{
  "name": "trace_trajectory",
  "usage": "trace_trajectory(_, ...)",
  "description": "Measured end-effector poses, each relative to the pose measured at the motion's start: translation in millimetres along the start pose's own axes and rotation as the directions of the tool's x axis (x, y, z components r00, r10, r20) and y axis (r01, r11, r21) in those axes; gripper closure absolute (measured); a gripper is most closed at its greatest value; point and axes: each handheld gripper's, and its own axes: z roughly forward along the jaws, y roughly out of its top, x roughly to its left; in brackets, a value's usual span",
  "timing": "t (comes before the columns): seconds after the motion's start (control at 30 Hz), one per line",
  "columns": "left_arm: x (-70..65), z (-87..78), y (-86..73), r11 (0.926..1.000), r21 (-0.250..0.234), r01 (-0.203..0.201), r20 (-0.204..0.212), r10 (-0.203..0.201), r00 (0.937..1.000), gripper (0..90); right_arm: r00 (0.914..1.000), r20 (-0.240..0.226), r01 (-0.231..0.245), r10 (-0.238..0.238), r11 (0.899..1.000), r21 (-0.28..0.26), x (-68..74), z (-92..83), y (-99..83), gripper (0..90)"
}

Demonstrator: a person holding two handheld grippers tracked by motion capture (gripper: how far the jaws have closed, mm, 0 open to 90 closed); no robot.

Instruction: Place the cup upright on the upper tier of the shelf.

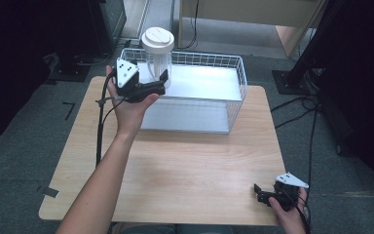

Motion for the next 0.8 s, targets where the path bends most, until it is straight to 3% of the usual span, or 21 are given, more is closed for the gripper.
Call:
trace_trajectory(0.13,3.6,-10.2,-7.6,0.9998,0.000,0.021,0.001,-0.021,0.9998,0.0,1.0000,0.001,-0.003,0.003,1.000,0.001,0.2,-0.1,0.0,0.5)
trace_trajectory(0.23,3.5,-17.3,-11.6,0.9999,-0.001,0.013,0.003,-0.013,0.9999,0.0,1.0000,0.000,-0.002,0.002,1.000,0.001,0.2,-0.1,0.0,0.5)
trace_trajectory(0.6,-6.3,-61.7,-27.0,0.9973,-0.041,-0.060,0.043,0.062,0.9971,0.0,0.9999,0.006,-0.009,0.009,1.000,0.001,0.8,0.5,0.6,0.5)
trace_trajectory(0.8,-10.6,-81.4,-42.9,0.9956,-0.018,-0.092,0.064,0.093,0.9937,0.0,0.9999,0.006,-0.010,0.010,1.000,0.000,0.8,0.5,0.5,0.5)
